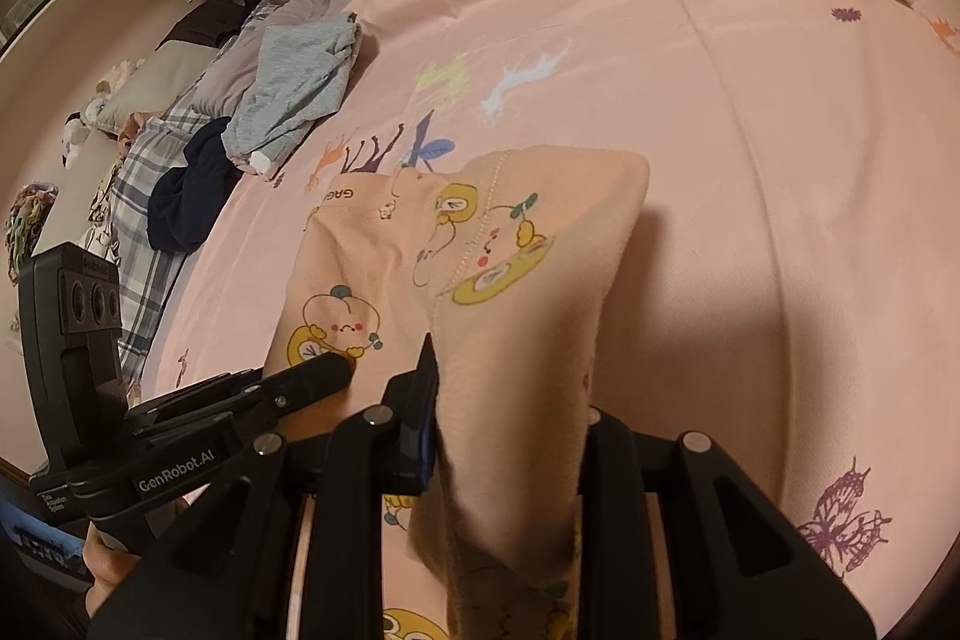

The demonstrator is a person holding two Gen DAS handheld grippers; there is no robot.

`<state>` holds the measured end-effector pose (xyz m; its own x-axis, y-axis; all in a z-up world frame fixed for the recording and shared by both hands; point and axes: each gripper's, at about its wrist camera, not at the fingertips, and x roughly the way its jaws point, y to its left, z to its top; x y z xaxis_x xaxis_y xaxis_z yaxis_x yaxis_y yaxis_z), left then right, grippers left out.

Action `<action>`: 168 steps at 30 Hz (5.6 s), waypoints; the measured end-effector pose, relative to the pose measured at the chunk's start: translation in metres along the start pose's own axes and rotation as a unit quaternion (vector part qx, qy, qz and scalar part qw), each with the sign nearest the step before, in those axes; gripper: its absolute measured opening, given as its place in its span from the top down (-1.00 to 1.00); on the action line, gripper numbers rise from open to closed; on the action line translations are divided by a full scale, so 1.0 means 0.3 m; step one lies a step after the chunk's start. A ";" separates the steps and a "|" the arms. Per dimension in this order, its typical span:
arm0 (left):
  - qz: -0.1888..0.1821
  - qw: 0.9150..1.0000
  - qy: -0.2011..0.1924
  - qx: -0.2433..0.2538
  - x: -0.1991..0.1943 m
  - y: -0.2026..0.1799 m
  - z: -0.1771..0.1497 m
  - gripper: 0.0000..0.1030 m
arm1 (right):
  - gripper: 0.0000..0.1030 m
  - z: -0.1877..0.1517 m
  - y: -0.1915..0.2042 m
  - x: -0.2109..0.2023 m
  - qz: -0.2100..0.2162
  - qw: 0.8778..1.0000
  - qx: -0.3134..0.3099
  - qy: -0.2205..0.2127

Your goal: Fold small clothes

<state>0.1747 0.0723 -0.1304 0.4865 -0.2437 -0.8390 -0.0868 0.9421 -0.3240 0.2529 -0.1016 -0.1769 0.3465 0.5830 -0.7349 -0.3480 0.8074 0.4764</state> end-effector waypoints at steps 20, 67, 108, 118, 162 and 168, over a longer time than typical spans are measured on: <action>-0.001 1.000 0.004 -0.002 0.010 0.012 -0.004 0.57 | 0.32 -0.009 -0.044 0.009 0.003 1.000 0.026 0.007; 0.033 0.999 -0.011 0.003 -0.046 0.050 -0.068 0.28 | 0.04 -0.067 -0.153 -0.096 0.032 0.995 0.098 -0.013; 0.045 0.989 -0.034 0.134 -0.120 -0.143 -0.201 0.39 | 0.64 0.034 0.037 -0.127 -0.038 0.996 -0.068 -0.043; 0.032 0.992 -0.013 0.118 -0.088 -0.122 -0.222 0.39 | 0.73 0.059 -0.033 -0.002 -0.065 0.998 -0.027 0.005; 0.125 0.987 -0.078 0.057 -0.452 -0.217 -0.255 -0.96 | -1.00 -0.274 0.261 -0.561 -0.114 0.979 -0.152 -0.079; 0.154 0.984 -0.077 0.046 -0.480 -0.210 -0.277 -0.96 | -1.00 -0.280 0.303 -0.591 -0.122 0.974 -0.167 -0.096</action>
<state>0.0379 0.0288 -0.0255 0.5764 0.0882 -0.8124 -0.1749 0.9844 -0.0172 0.0867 -0.1392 -0.0438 0.5998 0.4093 -0.6876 -0.4870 0.8685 0.0922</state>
